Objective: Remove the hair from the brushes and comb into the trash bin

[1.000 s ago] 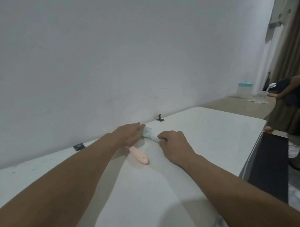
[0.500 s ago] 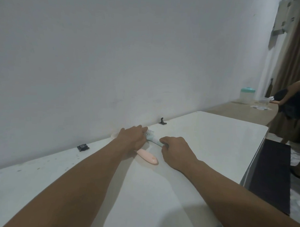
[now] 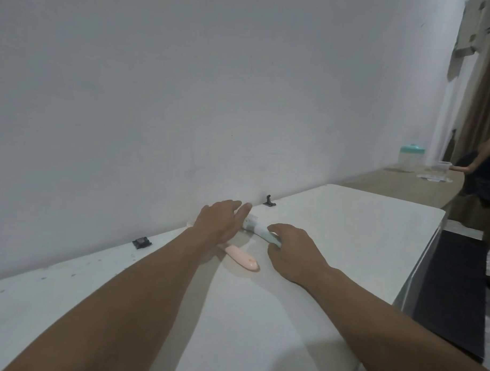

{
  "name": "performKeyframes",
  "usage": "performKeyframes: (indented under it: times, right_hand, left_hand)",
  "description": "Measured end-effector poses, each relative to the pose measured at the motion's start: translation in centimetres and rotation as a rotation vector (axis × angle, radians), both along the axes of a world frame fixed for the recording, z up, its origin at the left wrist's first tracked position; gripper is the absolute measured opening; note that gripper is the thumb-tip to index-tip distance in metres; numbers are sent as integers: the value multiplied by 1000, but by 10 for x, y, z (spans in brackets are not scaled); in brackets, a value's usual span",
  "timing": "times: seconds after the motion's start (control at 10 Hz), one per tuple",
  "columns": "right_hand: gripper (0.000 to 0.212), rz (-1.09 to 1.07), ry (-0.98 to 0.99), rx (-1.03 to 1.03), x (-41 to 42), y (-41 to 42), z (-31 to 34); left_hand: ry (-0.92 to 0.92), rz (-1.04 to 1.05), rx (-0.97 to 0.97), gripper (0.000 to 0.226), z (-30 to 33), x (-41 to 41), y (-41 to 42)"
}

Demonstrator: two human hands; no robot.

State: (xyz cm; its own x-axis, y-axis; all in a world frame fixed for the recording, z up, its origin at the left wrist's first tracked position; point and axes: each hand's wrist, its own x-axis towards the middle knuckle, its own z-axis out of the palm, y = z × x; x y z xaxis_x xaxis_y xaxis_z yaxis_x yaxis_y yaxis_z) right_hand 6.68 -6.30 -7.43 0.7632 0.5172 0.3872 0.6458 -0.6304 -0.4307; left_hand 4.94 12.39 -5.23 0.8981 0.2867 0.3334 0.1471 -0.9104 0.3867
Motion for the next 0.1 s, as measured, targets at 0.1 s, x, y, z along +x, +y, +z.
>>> performKeyframes:
  times: [0.1]
  right_hand:
    - [47, -16, 25, 10, 0, -9, 0]
  left_hand:
    - [-18, -8, -13, 65, 5, -2, -3]
